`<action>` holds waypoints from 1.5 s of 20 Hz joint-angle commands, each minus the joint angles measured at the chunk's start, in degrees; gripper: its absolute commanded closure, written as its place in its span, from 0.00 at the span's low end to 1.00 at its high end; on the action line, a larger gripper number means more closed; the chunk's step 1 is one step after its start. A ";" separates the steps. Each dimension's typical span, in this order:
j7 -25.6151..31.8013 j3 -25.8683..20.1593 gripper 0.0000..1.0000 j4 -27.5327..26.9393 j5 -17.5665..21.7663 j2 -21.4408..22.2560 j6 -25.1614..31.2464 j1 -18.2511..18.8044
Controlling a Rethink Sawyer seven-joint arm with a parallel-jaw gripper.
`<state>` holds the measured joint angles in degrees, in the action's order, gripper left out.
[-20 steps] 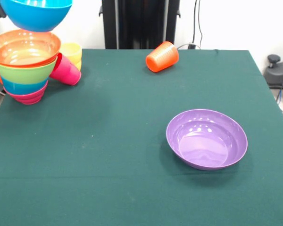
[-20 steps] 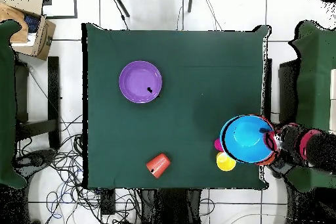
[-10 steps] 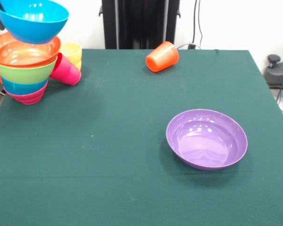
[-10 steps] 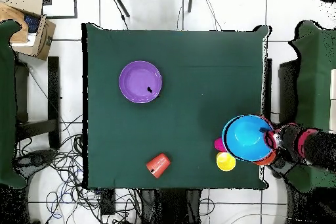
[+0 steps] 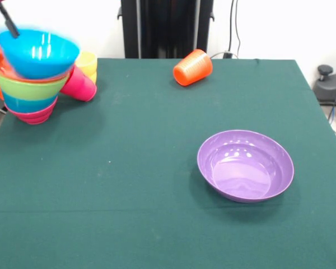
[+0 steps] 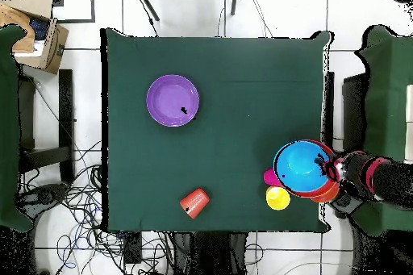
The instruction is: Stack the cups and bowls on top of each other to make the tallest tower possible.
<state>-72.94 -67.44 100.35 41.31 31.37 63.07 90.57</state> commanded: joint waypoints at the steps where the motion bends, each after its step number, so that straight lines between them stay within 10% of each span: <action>1: 25.25 4.49 0.00 -4.03 4.82 0.01 7.96 -4.39; 17: 24.88 4.56 0.00 -3.48 2.12 0.72 6.93 -4.55; 30: 12.80 3.10 0.00 0.50 -4.53 6.63 6.13 -8.59</action>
<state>-65.34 -67.19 99.12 36.95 36.15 66.13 88.01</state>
